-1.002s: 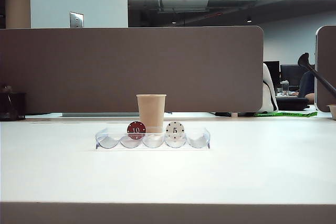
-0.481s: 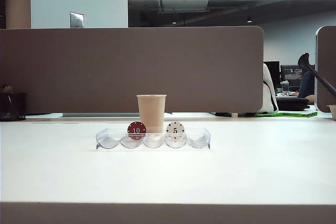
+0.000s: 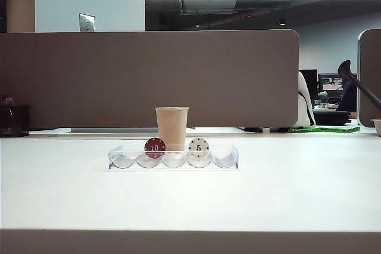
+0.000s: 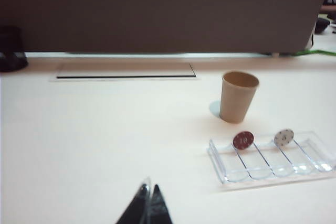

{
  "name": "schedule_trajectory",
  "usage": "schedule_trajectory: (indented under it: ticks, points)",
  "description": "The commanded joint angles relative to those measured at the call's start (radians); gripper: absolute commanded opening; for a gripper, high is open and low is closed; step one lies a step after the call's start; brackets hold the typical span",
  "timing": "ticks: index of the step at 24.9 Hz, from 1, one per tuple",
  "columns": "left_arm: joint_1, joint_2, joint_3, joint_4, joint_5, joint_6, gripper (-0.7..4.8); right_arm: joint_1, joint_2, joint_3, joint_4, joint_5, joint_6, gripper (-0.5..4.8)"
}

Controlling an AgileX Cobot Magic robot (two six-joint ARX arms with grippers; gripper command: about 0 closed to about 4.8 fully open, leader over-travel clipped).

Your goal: Pick up the chip with the greater value and put it into the paper cup.

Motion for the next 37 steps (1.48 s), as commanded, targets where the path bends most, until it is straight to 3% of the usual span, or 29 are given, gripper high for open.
schedule_trajectory:
  ticks: [1, 5, 14, 20, 25, 37]
  points:
    - [0.0, 0.001, -0.069, 0.138, 0.056, -0.002, -0.06, 0.0, 0.0, -0.002, 0.018, -0.002, -0.003, -0.05]
    - [0.0, 0.001, -0.134, 0.206, 0.053, -0.002, -0.05, 0.0, 0.0, -0.002, 0.021, -0.002, -0.003, -0.05]
    - [0.0, 0.001, -0.208, 0.208, 0.04, -0.002, -0.05, 0.0, 0.0, -0.002, 0.019, 0.006, -0.002, 0.0]
    - [0.0, 0.001, -0.318, 0.423, 0.1, -0.002, -0.05, 0.0, -0.001, -0.002, 0.027, -0.024, 0.001, -0.01]
    - [0.002, 0.001, -0.317, 0.412, 0.088, 0.157, -0.06, 0.0, -0.002, -0.002, 0.105, -0.063, -0.006, -0.01]
    - [0.003, 0.001, -0.317, 0.385, -0.033, 0.159, -0.06, 0.0, -0.002, -0.002, 0.118, -0.134, -0.108, -0.01]
